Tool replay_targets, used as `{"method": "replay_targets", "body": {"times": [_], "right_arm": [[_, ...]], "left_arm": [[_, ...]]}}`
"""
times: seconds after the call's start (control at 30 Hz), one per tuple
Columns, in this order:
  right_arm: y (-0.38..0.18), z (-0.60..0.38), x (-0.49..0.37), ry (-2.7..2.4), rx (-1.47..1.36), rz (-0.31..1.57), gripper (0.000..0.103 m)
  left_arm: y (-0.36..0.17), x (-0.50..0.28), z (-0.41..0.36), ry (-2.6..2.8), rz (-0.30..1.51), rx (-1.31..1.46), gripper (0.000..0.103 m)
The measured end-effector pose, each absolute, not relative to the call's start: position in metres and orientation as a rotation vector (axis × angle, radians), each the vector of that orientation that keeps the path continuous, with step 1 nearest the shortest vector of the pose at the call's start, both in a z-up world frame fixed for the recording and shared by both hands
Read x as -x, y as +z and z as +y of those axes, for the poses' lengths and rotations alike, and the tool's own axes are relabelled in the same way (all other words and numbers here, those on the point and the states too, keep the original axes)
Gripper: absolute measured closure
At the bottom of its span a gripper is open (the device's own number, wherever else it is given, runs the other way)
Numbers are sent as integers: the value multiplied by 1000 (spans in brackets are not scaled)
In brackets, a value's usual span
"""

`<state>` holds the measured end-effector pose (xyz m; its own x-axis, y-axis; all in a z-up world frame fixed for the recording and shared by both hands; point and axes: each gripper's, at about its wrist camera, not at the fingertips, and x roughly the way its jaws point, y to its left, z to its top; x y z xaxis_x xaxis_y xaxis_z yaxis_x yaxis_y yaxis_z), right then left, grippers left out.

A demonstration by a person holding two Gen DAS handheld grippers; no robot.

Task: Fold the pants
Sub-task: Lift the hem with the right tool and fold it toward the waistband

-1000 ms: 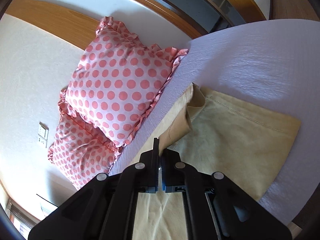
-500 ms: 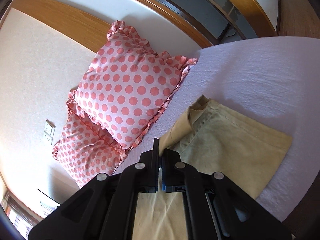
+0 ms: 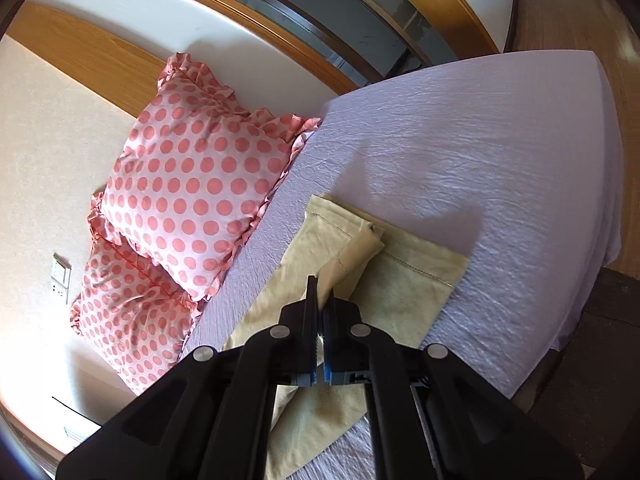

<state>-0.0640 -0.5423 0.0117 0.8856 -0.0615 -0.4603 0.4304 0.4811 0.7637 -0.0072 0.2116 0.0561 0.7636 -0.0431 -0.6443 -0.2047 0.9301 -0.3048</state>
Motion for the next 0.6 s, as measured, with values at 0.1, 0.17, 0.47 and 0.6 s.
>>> {"method": "replay_targets", "body": {"times": [0.1, 0.17, 0.47, 0.6], "right_arm": [[10, -543, 72, -324, -1036, 393, 101], [7, -544, 76, -340, -1042, 391, 101], [-5, -547, 80, -366, -1054, 422, 101], [-7, -546, 79, -373, -1052, 428, 101]], "left_arm": [[47, 14, 216, 97, 712, 411, 95], [40, 19, 214, 105, 714, 421, 95], [20, 35, 229, 102, 687, 554, 79], [30, 45, 250, 231, 616, 573, 60]]}}
